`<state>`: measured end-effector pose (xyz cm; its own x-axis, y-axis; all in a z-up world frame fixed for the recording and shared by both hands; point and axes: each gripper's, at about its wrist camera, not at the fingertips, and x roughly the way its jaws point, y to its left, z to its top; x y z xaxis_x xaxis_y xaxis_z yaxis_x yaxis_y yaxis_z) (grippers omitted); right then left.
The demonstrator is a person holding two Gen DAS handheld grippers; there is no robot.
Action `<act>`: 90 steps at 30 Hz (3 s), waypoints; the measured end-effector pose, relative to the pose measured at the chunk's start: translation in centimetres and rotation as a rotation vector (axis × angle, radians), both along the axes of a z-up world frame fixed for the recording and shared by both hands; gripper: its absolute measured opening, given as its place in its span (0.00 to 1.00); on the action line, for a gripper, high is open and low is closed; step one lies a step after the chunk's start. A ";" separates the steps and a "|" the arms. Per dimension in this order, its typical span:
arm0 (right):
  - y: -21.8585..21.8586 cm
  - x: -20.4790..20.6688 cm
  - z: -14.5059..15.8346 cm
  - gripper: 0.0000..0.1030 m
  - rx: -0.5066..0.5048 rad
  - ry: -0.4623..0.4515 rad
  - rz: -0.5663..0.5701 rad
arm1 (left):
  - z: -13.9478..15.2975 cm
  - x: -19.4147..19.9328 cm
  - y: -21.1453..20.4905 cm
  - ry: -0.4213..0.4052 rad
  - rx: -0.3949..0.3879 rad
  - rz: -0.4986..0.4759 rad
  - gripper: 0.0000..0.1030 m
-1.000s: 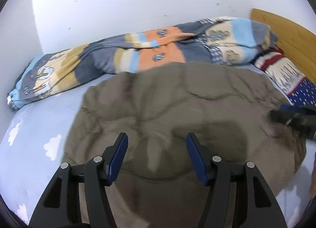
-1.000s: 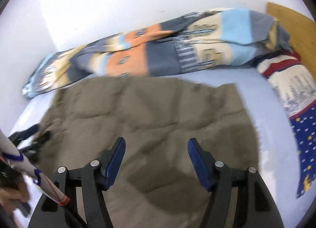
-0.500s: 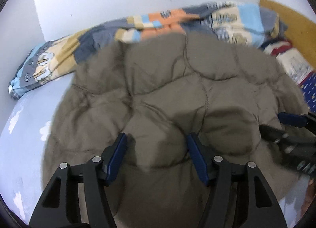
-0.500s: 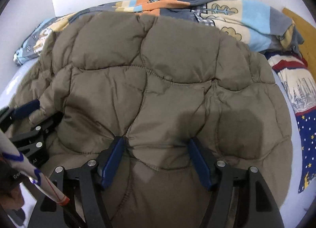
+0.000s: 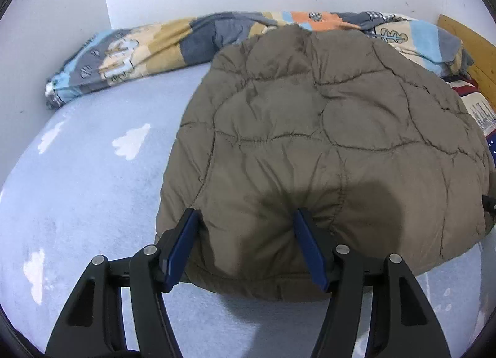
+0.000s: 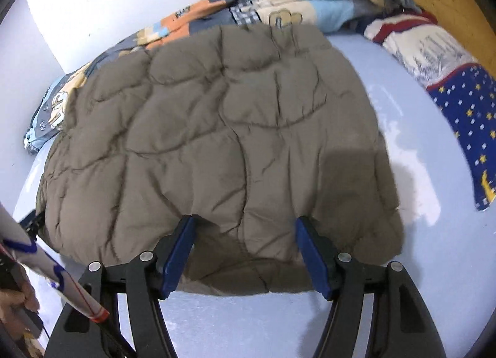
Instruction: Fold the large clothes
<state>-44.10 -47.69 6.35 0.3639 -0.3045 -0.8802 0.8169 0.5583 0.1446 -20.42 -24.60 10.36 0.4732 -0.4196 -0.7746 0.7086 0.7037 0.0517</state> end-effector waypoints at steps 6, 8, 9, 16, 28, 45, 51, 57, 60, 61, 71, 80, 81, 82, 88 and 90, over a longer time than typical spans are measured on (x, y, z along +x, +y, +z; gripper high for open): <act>2.2 0.1 3.9 0.70 -0.081 -0.033 -0.029 | 3.6 -2.8 2.3 -0.026 -0.070 0.043 0.61; 3.5 -0.2 5.9 0.70 -0.131 -0.049 -0.037 | 4.9 -3.9 3.0 -0.031 -0.101 0.059 0.61; 4.5 -0.3 7.0 0.70 -0.156 -0.066 -0.036 | 5.6 -4.7 3.6 -0.045 -0.114 0.072 0.61; 10.8 0.6 9.9 0.70 -0.217 -0.102 0.066 | 8.0 -9.9 5.7 -0.159 -0.142 0.034 0.61; 12.7 0.2 9.2 0.73 -0.265 -0.067 0.098 | 7.6 -9.7 5.1 -0.195 -0.115 0.045 0.61; 6.7 3.7 4.6 0.73 -0.220 -0.004 0.045 | 6.0 -7.9 1.2 -0.183 -0.101 0.029 0.61; 5.5 4.3 2.4 0.73 -0.161 0.033 0.045 | 5.6 -7.6 0.6 -0.178 -0.095 0.027 0.61; 5.5 4.3 2.4 0.73 -0.161 0.030 0.051 | 5.6 -7.5 0.4 -0.185 -0.098 0.020 0.61; 5.7 4.3 2.7 0.73 -0.163 0.024 0.052 | 5.6 -7.4 0.4 -0.187 -0.102 0.019 0.61; 5.8 4.3 2.8 0.73 -0.168 0.022 0.051 | 5.7 -7.5 0.4 -0.187 -0.103 0.021 0.61; 5.8 4.0 2.9 0.73 -0.166 0.021 0.043 | 5.7 -7.6 0.5 -0.190 -0.103 0.022 0.61; 5.9 4.4 2.8 0.73 -0.170 0.025 0.055 | 5.8 -7.6 0.5 -0.192 -0.104 0.026 0.61; 5.9 4.5 2.8 0.73 -0.172 0.023 0.056 | 5.8 -7.6 0.5 -0.191 -0.105 0.025 0.61; 6.0 4.5 2.8 0.73 -0.172 0.022 0.056 | 5.8 -7.6 0.5 -0.190 -0.103 0.024 0.61; 6.4 4.6 3.3 0.73 -0.178 0.013 0.060 | 6.4 -7.7 0.6 -0.202 -0.108 0.022 0.61; 6.6 4.6 3.8 0.73 -0.183 0.004 0.063 | 6.5 -7.7 0.7 -0.201 -0.109 0.023 0.61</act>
